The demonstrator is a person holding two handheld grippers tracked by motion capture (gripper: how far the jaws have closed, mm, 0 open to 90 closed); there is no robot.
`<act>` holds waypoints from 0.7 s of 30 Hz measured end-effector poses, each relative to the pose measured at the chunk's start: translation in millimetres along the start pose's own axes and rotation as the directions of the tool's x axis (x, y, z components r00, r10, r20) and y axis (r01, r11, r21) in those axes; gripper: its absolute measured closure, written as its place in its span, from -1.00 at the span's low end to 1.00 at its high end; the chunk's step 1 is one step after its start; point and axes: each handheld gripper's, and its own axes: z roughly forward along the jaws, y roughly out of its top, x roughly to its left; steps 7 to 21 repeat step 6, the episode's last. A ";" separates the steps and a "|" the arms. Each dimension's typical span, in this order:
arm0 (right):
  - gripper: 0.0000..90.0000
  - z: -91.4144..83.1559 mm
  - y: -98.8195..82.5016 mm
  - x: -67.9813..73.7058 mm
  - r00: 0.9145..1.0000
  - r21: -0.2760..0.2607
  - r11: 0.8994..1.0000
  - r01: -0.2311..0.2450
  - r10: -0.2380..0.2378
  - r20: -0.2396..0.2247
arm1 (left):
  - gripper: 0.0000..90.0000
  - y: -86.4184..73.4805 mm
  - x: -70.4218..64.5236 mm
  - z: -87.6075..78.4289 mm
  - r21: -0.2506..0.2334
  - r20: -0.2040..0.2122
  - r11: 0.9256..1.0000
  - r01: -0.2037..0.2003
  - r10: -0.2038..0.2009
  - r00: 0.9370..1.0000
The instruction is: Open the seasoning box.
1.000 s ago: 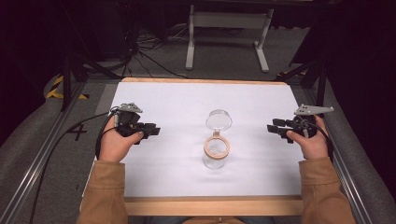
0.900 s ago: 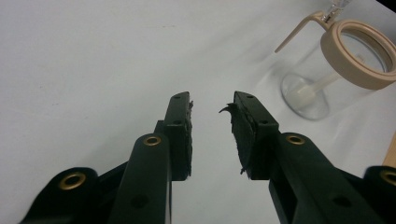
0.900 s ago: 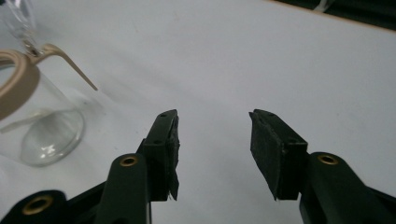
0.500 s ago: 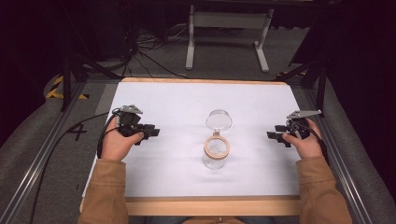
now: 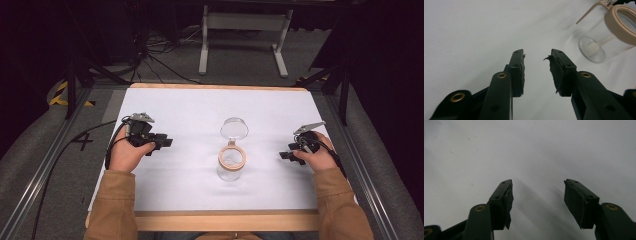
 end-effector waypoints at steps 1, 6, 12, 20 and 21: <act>-0.10 -0.3 0.7 1.6 1.000 0.001 1.000 0.006 -0.006 -0.004 | 0.43 0.3 -0.9 0.3 -0.001 0.004 1.000 0.003 -0.003 1.000; -0.10 -3.0 1.9 2.6 1.000 -0.014 1.000 0.013 -0.013 -0.003 | 0.41 1.5 -2.7 0.3 -0.001 0.001 1.000 0.003 -0.003 1.000; -0.10 -3.0 1.9 2.6 1.000 -0.014 1.000 0.013 -0.013 -0.003 | 0.41 1.5 -2.7 0.3 -0.001 0.001 1.000 0.003 -0.003 1.000; -0.10 -3.0 1.9 2.6 1.000 -0.014 1.000 0.013 -0.013 -0.003 | 0.41 1.5 -2.7 0.3 -0.001 0.001 1.000 0.003 -0.003 1.000; -0.10 -3.0 1.9 2.6 1.000 -0.014 1.000 0.013 -0.013 -0.003 | 0.41 1.5 -2.7 0.3 -0.001 0.001 1.000 0.003 -0.003 1.000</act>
